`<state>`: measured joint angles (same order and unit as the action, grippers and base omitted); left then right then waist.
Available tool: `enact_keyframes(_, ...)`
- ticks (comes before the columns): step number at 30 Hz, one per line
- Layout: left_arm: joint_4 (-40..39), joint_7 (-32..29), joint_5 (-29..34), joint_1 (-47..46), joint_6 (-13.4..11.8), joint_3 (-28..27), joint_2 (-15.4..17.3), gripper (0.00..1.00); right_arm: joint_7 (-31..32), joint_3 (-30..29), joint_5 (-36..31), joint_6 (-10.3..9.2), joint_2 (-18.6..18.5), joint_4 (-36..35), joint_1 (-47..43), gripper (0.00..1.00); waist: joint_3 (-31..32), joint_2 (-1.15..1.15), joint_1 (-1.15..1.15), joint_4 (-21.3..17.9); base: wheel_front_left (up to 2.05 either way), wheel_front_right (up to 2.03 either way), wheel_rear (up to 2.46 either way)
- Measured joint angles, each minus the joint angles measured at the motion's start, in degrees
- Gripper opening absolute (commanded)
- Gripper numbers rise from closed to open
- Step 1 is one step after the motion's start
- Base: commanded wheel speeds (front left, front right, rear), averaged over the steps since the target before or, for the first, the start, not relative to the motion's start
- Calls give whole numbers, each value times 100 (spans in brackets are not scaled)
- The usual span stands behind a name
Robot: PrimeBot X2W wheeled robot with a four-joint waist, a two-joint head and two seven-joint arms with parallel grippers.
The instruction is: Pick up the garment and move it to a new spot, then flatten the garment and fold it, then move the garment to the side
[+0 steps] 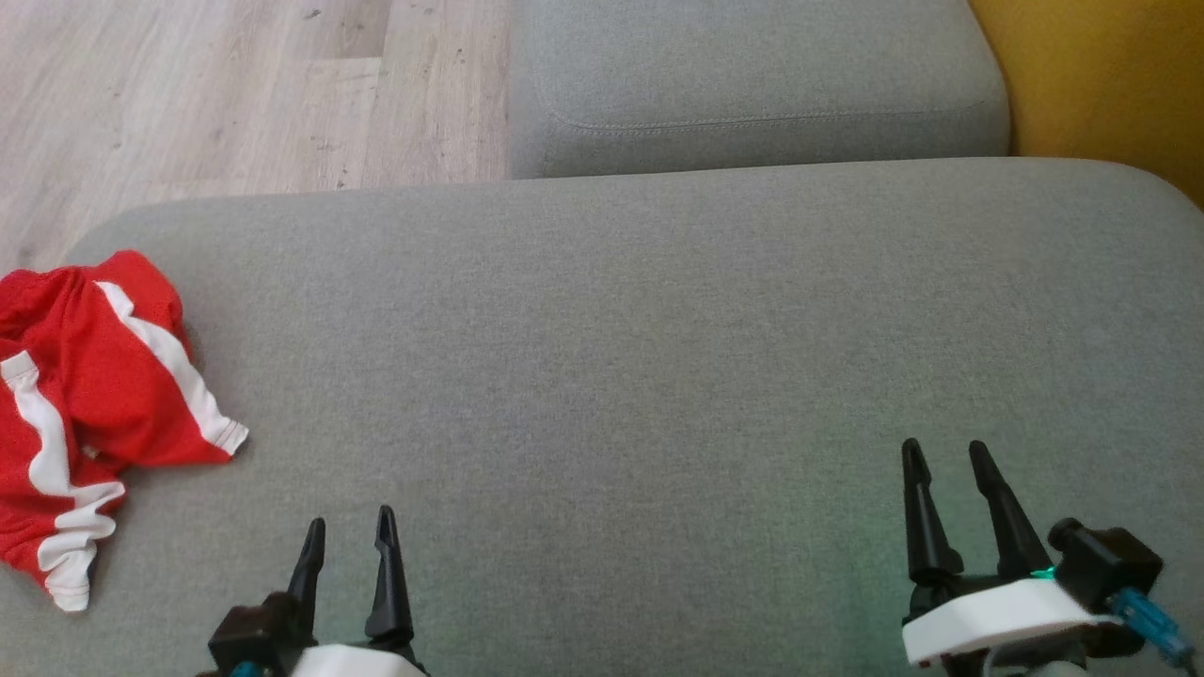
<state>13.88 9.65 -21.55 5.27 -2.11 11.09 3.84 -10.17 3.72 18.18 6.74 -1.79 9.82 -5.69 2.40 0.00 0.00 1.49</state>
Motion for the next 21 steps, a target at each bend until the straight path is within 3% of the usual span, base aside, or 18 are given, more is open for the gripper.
enact_keyframes(21, -73, 100, 1039, 193, -296, 82, 119, 100, -253, 234, -1443, 31, -44, -16, -99, 100, 19, 0, 0, 40, 0, 0, 0)
